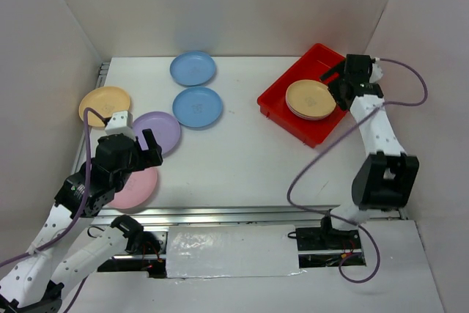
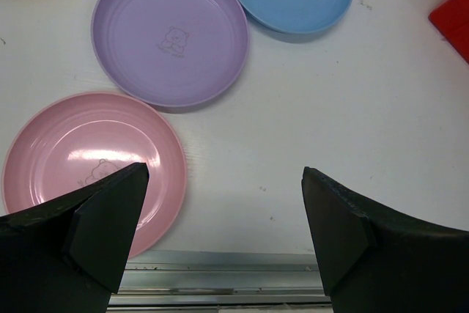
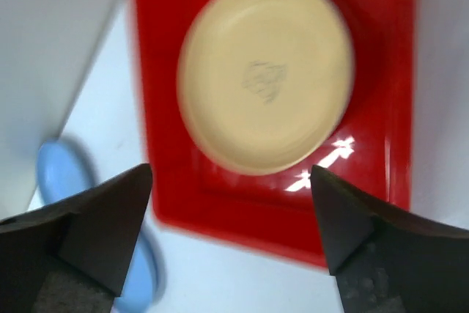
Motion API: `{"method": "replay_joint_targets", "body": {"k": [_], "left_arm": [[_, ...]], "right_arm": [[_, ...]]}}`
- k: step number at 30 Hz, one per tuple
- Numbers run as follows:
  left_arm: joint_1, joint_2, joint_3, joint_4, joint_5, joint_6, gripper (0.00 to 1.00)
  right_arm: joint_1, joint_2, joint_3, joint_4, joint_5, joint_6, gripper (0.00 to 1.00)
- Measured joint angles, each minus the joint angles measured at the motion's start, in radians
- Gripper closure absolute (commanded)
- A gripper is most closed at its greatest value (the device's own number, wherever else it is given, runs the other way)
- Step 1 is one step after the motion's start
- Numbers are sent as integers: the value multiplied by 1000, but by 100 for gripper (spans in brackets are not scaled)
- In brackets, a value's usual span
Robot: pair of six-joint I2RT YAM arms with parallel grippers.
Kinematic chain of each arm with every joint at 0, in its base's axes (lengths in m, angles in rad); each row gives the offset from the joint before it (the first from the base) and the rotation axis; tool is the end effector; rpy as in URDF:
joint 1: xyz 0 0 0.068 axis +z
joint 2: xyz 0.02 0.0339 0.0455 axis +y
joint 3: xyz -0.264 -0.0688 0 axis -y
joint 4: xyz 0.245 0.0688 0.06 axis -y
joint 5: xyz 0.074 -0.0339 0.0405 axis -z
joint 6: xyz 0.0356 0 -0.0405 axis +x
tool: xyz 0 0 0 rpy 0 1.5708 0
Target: Place the plates into the plastic bin on the countertop
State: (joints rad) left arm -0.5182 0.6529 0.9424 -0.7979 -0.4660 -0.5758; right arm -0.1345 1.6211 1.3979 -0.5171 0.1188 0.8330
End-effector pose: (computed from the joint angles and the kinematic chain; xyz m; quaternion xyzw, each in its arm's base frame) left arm 0.1125 -0.0457 0.3498 -0.1411 0.8352 -0.0863 0.5245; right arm 0.3623 -0.0533 0.3077 0.4460 0.7975 0.0868 0.3970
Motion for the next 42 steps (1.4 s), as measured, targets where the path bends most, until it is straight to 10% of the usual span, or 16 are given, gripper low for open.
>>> {"method": "replay_joint_targets", "body": {"k": [7,15,30,42], "left_arm": [[0,0,0,-1,-4,-2,1],[0,3,0,-3,-31,-5,1],[0,-18,0,-2,-30,-4,1],[0,-54,0,-2,-28,-4,1]], "right_arm": [[367,-241,39,68,15,-94,0],[679,209,176,64,49,-90,3],[707,790,856,-127,43,-77,18],[699,842,855,-201,31,-92,35]]}}
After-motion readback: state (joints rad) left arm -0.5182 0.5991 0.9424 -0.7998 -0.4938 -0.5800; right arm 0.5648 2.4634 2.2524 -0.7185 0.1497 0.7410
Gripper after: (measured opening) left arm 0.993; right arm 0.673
